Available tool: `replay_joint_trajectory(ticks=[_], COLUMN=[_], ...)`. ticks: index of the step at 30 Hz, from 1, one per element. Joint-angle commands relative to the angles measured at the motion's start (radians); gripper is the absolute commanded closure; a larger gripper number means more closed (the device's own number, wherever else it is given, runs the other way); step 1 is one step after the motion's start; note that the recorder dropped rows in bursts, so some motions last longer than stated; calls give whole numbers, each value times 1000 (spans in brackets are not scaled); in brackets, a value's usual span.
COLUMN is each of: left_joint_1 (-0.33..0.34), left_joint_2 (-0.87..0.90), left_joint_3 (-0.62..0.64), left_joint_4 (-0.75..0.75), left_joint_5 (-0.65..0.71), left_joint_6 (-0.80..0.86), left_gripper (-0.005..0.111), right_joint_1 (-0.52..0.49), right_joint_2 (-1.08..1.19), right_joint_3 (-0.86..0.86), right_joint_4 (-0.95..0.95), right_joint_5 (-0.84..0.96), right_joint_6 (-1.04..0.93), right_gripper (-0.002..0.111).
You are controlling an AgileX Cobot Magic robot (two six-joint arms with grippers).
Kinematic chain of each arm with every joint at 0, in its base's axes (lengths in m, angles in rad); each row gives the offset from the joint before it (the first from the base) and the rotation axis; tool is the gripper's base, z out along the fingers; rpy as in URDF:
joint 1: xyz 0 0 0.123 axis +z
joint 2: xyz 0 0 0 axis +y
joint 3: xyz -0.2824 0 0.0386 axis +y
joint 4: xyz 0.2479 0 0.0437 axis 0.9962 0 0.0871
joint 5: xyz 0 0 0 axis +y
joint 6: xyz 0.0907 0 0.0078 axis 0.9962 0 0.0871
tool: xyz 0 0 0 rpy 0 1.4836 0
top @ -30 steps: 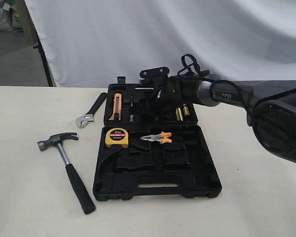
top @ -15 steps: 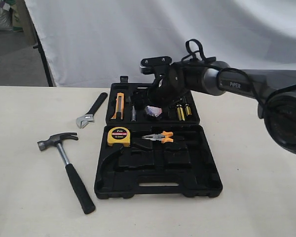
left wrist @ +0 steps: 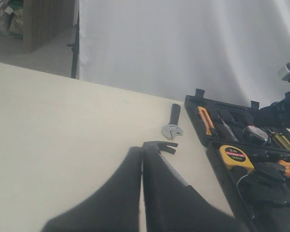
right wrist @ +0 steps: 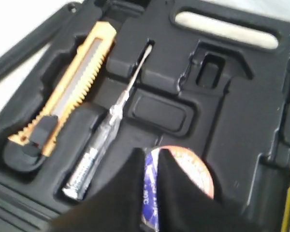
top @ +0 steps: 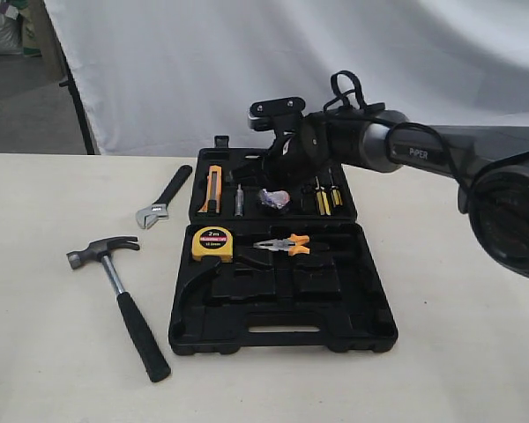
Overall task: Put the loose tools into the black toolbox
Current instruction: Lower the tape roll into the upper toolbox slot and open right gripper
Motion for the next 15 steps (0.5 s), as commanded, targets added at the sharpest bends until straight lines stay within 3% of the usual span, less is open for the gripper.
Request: replay_joint_trajectory(ticks=[1, 15], left_joint_1=[25, 25], left_joint_2=[-3, -3], left_joint_3=[-3, -3], left_joint_4=[4, 4], left_joint_5=[-7, -7], left_joint_6=[-5, -5], left_gripper=[106, 106], right_joint_1=[-9, -10], right_joint_2=[56, -34], right_joint_3=[-1, -1], right_joint_4=[-18, -27], right_joint_5=[8, 54], right_joint_6=[-8, -8], right_gripper=[109, 109])
